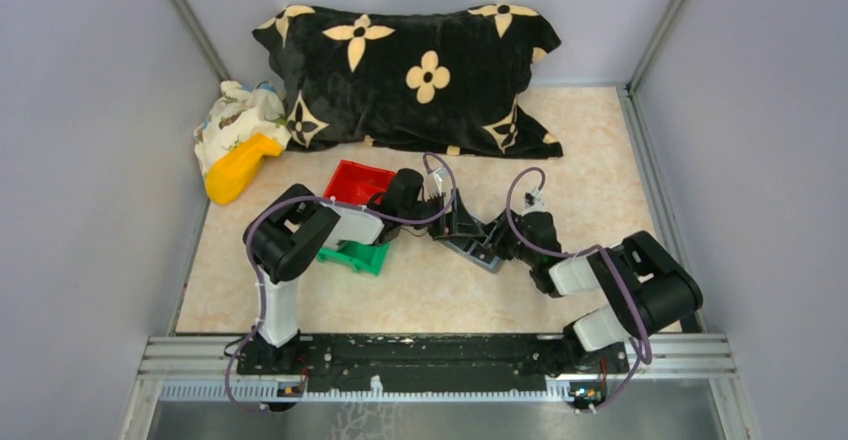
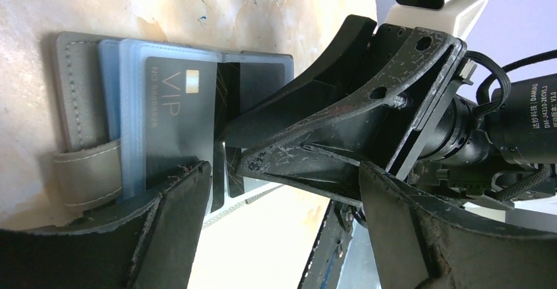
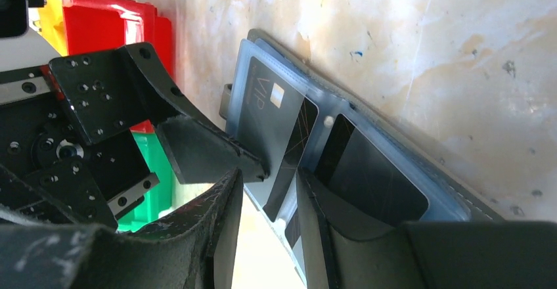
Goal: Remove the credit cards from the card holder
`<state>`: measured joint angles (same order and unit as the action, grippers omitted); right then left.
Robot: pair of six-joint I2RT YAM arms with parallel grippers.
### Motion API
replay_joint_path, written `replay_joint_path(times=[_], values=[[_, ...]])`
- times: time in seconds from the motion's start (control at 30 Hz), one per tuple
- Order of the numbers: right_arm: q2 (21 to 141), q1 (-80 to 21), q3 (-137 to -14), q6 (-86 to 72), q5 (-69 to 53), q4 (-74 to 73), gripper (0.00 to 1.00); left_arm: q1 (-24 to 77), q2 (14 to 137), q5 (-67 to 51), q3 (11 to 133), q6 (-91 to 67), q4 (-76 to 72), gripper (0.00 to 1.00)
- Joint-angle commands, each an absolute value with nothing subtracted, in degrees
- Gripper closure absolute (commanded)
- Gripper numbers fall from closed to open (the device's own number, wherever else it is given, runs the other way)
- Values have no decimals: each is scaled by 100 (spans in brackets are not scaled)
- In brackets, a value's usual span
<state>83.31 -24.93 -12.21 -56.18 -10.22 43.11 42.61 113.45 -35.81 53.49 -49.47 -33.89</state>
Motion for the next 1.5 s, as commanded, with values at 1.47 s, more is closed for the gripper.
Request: replay_joint_path(times=[1.47], values=[[10324, -2362, -944, -5465, -1408, 6408, 70, 4177, 10077, -2868, 5393, -3932, -1818, 10]])
